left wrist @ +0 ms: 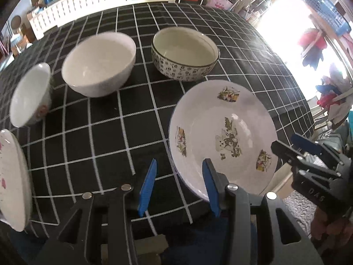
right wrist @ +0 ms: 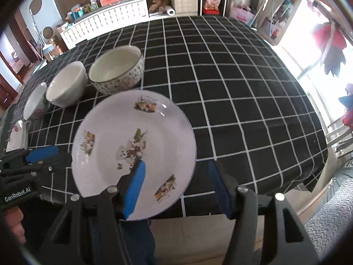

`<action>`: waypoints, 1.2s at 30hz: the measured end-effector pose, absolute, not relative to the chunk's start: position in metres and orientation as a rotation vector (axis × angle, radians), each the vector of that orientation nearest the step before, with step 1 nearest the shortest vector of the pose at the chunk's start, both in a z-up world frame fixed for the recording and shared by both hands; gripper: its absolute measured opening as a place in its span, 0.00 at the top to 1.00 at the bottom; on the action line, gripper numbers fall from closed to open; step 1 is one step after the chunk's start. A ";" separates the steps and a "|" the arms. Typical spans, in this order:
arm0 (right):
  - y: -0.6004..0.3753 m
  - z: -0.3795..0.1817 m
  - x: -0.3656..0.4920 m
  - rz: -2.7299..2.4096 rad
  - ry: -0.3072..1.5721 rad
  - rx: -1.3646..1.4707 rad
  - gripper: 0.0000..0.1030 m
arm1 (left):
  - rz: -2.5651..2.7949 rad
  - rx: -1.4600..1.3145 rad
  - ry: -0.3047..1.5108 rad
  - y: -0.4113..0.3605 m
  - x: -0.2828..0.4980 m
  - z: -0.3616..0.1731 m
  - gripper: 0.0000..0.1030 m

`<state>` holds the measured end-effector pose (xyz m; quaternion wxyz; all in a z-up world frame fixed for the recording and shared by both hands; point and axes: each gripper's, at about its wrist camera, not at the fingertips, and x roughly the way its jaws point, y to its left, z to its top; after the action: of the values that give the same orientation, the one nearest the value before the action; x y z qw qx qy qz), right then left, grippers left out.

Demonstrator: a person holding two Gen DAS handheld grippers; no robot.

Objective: Organize plates and bowls
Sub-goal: 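Grasp the rim of the cartoon-print plate with the left tool, then lift the cartoon-print plate and carry it over the plate stack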

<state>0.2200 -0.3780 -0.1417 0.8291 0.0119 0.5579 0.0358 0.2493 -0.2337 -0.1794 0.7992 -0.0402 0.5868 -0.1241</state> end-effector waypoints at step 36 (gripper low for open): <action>-0.365 -0.171 0.237 0.065 1.234 0.041 0.79 | -0.244 -0.060 1.320 -0.228 0.267 -0.219 0.84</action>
<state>0.2373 -0.3645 -0.1713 0.8150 0.0190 0.5784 0.0303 0.2669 -0.2283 -0.2194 0.7828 -0.0278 0.6114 -0.1129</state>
